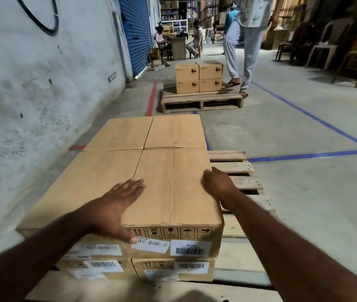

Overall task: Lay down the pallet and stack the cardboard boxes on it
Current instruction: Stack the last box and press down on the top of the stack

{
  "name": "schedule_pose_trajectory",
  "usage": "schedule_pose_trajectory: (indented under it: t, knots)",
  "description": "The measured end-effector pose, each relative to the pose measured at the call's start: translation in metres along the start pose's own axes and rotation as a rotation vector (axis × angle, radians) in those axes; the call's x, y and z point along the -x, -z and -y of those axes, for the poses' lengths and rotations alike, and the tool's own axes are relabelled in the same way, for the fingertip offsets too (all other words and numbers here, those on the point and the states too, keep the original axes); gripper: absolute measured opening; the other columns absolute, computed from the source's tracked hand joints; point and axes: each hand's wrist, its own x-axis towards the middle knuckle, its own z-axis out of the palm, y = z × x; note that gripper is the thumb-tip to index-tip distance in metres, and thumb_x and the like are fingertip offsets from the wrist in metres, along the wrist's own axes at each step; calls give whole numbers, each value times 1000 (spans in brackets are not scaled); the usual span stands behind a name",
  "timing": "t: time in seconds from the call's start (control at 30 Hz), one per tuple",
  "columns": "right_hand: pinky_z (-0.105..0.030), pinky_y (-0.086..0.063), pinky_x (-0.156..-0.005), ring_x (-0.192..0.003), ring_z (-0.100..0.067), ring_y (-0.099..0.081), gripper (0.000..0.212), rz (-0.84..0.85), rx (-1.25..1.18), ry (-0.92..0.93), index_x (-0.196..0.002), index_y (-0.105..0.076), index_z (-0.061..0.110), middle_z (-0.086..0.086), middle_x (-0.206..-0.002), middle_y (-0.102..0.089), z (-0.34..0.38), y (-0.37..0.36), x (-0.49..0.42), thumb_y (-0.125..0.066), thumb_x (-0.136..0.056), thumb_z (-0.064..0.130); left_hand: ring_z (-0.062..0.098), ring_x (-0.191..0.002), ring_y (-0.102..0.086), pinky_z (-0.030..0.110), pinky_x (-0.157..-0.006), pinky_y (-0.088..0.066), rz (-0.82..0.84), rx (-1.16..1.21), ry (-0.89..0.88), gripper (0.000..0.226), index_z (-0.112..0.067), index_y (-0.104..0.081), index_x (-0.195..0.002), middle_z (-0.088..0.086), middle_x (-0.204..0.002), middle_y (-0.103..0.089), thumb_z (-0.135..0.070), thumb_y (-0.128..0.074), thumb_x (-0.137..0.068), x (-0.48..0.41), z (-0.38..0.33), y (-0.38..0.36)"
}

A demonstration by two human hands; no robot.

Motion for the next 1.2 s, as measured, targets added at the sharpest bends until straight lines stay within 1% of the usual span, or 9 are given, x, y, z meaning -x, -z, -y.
schedule_pose_trajectory:
  t: [0.1, 0.2, 0.33, 0.43, 0.5, 0.6, 0.67, 0.8, 1.2]
  knots:
    - [-27, -50, -74, -114, -34, -64, 36, 18, 70, -8, -132, -57, 3, -21, -132, -62, 1, -1, -4, -42, -105, 22, 8, -146, 30, 23, -115, 18, -24, 11, -1, 135, -22, 15, -157, -7, -162, 27, -81, -66, -66, -2, 4, -2]
    - [-25, -45, -66, -118, -40, -60, 36, -25, 206, -7, -126, -59, -2, -25, -126, -63, 7, -2, -3, -40, -106, 21, 8, -146, 30, 22, -115, 19, -25, 2, 6, 134, -22, 15, -156, -7, -161, 27, -79, -67, -67, -1, 3, -1]
    - [-39, -49, -92, -116, -38, -61, 43, -52, 445, 52, -131, -54, 2, -24, -129, -59, 8, -7, -8, -27, -109, 26, 6, -145, 31, 21, -114, 18, -37, 48, 5, 133, -25, 17, -156, -12, -158, 30, -77, -68, -67, 0, 4, -2]
    - [-53, -42, -107, -134, -46, -42, 65, -68, 726, 83, -144, -36, 8, -18, -147, -42, 13, -13, -4, -27, -98, 53, 5, -146, 28, 22, -116, 14, 11, 164, -6, 132, -29, 13, -156, -19, -156, 28, -77, -69, -65, 1, 6, 3]
    - [-66, -17, -117, -152, -47, -10, 75, -83, 911, 184, -158, -15, 15, -25, -166, -5, 20, -16, -4, -30, -98, 57, 9, -153, 3, 19, -119, -9, 69, 518, 13, 125, -34, -9, -158, -17, -163, 7, -77, -73, -59, -3, 14, 19]
    - [-64, 1, -120, -155, -39, 7, 78, -63, 1059, 413, -160, -8, 18, -17, -169, 3, 35, -29, -19, -29, -98, 61, 9, -140, -40, 21, -106, -41, -224, 927, 163, 108, -29, -42, -149, -6, -159, -33, -72, -78, -57, -34, 36, 31]
    - [-61, 2, -121, -156, -36, 6, 78, 0, 1087, 477, -160, -10, 19, -16, -169, 1, 45, -46, -41, -29, -98, 63, 12, -148, -27, 30, -119, -26, -410, 630, 321, 94, -23, -35, -153, -2, -164, -24, -68, -66, -77, -71, 54, 29]
    - [-58, 4, -122, -156, -36, 6, 80, 78, 1060, 457, -161, -8, 17, -17, -169, 1, 63, -76, -80, -28, -98, 64, 24, -154, 7, 44, -123, -1, -338, 217, 446, 95, -15, -10, -159, 7, -167, 8, -74, -38, -89, -139, 79, 28]
    - [-64, 0, -121, -155, -40, -5, 83, 20, 1131, 409, -159, -18, 16, -20, -168, -10, 68, -103, -130, -18, -95, 67, 21, -154, -4, 41, -124, -6, -331, 79, 371, 85, -13, -11, -158, 6, -168, -4, -69, -19, -95, -177, 98, 22]
